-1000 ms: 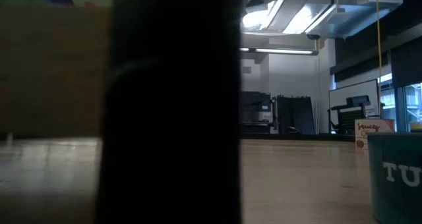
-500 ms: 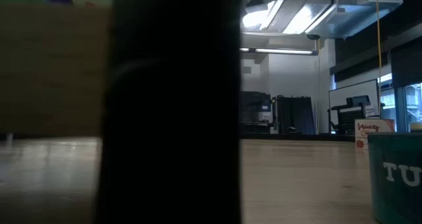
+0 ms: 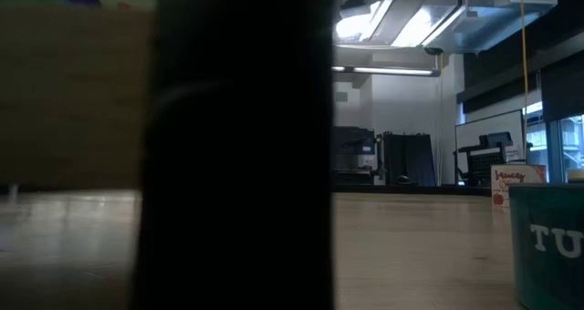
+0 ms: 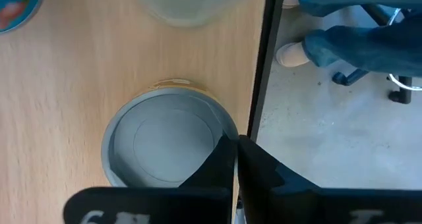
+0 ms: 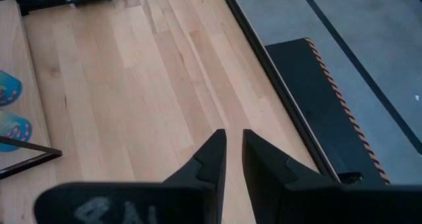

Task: Pick and place cans onto a shelf
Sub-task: Put the canned mushroom on the shelf

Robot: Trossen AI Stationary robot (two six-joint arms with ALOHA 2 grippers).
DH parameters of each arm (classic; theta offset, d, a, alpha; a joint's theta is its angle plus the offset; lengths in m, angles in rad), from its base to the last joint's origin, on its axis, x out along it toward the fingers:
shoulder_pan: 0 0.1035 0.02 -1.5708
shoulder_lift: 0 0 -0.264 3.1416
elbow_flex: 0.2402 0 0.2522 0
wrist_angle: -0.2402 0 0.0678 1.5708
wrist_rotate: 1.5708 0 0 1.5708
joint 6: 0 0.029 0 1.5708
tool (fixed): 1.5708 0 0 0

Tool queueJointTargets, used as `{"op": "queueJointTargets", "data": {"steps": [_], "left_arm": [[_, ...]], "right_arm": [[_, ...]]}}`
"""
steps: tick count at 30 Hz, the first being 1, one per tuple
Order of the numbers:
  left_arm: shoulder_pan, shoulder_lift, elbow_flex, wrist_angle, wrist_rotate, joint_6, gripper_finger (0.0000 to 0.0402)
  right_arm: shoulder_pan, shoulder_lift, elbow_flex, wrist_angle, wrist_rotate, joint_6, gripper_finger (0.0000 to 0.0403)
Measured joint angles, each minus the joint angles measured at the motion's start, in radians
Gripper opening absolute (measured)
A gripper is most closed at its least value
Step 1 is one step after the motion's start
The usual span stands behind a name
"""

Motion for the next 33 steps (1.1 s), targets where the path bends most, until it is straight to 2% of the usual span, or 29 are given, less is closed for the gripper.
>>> {"op": "queueJointTargets", "data": {"steps": [6,20,33], "left_arm": [[0.000,0.000,0.000,0.004,0.000,0.001,0.0003],[0.011,-0.001,0.000,0.015,0.011,-0.036,0.0038],[0.032,-0.004,0.022,-0.010,0.052,-0.026,0.0041]], "right_arm": [[0.000,0.000,0.000,0.000,0.000,0.000,0.0053],[0.000,0.000,0.000,0.021,0.000,0.000,0.0053],[0.000,0.000,0.000,0.021,0.000,0.000,0.0053]]}}
